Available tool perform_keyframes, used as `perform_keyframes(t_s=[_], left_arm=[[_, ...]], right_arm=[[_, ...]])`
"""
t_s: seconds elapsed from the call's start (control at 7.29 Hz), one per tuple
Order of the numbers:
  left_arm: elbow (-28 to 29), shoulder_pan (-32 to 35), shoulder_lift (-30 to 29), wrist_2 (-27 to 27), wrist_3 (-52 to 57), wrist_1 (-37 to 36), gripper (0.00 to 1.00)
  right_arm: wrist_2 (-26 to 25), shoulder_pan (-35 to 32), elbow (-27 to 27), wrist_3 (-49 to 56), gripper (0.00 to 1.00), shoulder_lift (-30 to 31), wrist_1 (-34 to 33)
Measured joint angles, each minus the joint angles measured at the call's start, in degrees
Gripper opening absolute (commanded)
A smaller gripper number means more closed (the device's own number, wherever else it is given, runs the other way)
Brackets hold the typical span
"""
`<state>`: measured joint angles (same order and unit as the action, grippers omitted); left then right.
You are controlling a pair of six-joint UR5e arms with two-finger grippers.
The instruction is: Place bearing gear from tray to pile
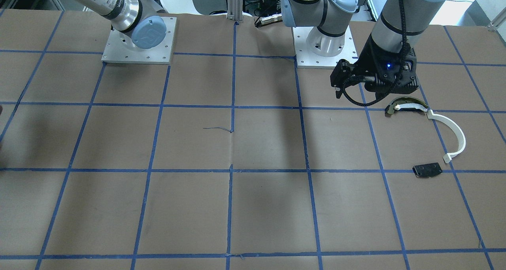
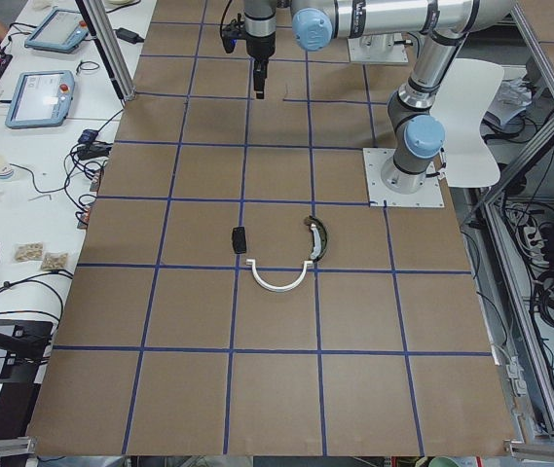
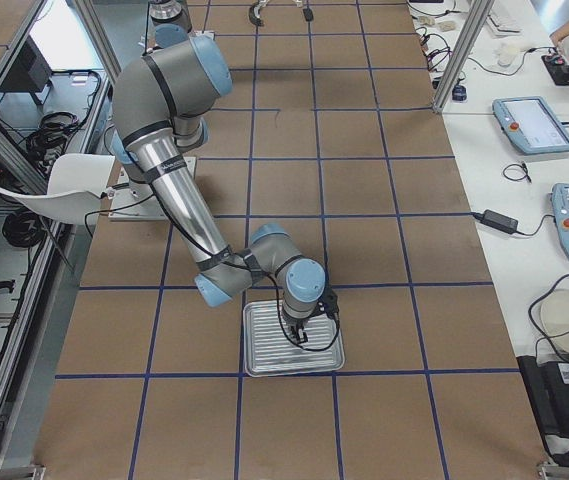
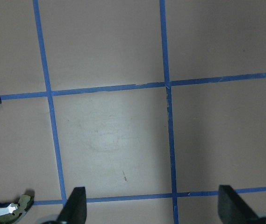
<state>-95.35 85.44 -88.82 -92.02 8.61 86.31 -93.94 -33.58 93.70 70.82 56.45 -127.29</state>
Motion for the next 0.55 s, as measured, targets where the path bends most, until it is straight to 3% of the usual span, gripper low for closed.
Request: perform_keyframes(t_s=[0.55], left_arm=[[0.0,-0.03,-0.04,0.0,0.0,0.0,1.0]], right_arm=[[0.09,-2.39,-1.39,-0.34,0.07,1.92,0.63]])
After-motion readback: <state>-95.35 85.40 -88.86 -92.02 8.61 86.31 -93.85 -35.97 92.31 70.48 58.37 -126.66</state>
